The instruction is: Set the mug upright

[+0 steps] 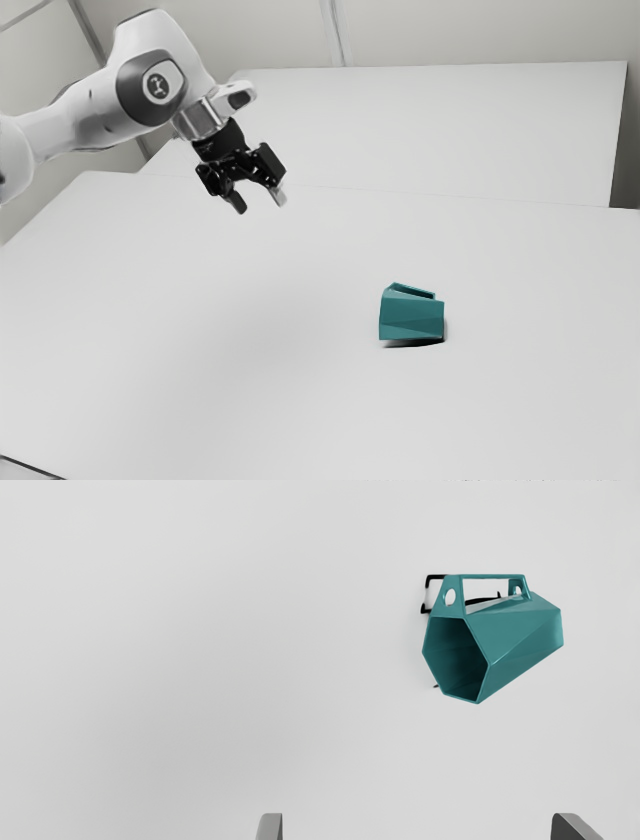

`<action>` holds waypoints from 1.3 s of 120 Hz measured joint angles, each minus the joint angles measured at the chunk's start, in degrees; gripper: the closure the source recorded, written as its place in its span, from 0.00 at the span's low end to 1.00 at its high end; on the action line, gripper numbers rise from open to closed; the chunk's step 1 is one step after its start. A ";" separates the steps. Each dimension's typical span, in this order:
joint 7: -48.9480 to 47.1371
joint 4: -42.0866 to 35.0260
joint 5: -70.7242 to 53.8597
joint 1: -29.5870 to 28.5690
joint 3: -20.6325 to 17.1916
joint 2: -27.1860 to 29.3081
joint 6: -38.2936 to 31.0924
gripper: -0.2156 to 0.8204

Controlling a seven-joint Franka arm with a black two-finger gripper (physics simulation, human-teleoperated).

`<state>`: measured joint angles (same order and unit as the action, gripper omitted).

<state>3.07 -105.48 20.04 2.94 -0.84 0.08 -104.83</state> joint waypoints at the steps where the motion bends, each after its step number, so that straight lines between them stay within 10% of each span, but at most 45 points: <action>1: 0.26 -0.26 0.56 0.03 0.05 -0.01 -0.26 0.23; 88: 32.73 -17.78 39.11 -5.59 0.25 -3.61 -13.15 0.23; 156: 52.53 -21.24 53.92 1.04 -0.12 -9.40 -14.53 0.23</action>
<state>55.60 -126.73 73.96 3.98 -0.97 -9.33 -119.36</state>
